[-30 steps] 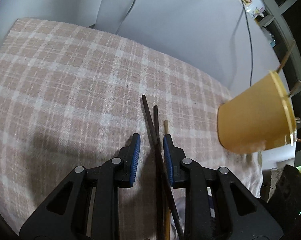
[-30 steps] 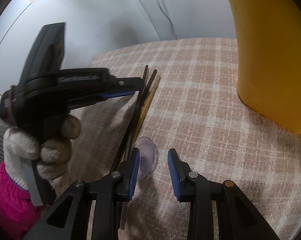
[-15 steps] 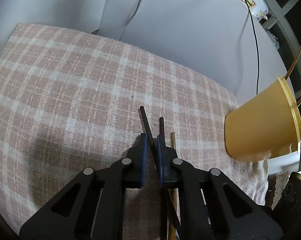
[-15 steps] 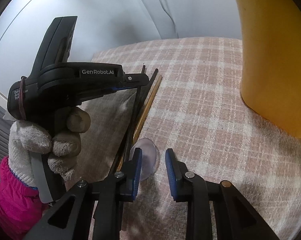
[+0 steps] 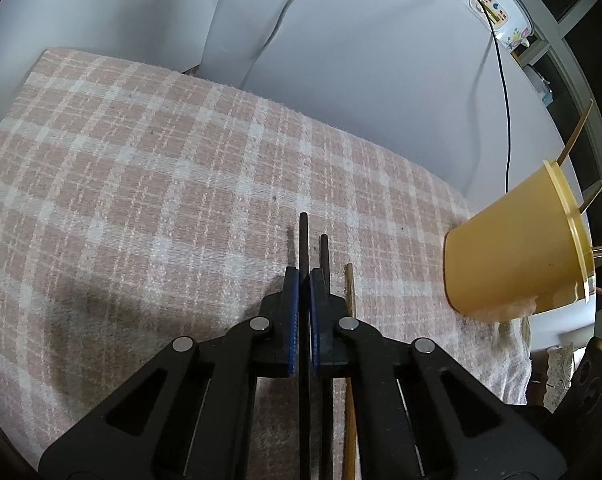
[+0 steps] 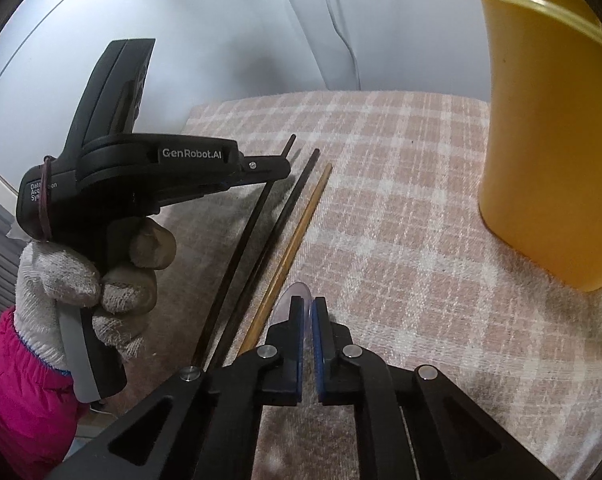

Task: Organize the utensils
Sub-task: 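Close the left tool on a black chopstick while the right tool grips the clear spoon, then lift the black chopstick and clear spoon off the tablecloth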

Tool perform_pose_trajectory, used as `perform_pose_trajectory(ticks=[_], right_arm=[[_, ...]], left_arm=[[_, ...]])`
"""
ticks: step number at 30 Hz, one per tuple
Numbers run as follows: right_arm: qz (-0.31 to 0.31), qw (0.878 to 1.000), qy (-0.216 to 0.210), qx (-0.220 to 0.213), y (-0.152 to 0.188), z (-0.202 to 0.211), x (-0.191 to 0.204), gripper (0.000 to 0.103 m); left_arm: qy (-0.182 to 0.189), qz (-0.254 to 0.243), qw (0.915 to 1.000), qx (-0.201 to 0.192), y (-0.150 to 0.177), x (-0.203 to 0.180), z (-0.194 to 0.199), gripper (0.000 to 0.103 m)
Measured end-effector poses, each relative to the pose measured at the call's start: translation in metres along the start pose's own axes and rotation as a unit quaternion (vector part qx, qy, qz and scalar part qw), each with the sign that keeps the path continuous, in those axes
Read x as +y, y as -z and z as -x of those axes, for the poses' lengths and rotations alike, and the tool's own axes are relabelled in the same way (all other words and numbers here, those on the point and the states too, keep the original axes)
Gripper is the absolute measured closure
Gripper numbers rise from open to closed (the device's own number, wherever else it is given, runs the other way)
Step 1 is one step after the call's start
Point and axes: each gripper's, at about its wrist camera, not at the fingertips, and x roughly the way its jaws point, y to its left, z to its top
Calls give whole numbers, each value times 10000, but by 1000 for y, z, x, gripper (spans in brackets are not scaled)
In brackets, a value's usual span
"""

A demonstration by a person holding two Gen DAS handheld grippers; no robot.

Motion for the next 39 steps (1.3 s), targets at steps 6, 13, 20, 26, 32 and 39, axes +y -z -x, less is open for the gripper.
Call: perform_pose_trajectory(ticks=[6, 13, 20, 26, 32, 39], right_arm=[[32, 10000, 40, -54, 4, 8, -4, 102], [21, 9999, 129, -103, 6, 16, -9, 102], [14, 9996, 175, -226, 7, 31, -12, 102], [-5, 9990, 248, -368, 12, 47, -15, 102], [-1, 9977, 357, -572, 16, 66, -15, 102], [75, 9942, 578, -905, 17, 89, -9, 103]], left_arm=[[-10, -14, 10000, -48, 4, 9, 17, 101], [-136, -226, 9995, -159, 18, 5, 32, 101], [-180, -563, 9972, -449, 28, -12, 57, 101], [-97, -866, 9934, -748, 37, -39, 76, 101], [89, -1053, 9905, -884, 44, -62, 87, 101], [199, -1294, 9855, -1076, 50, -84, 104, 101]])
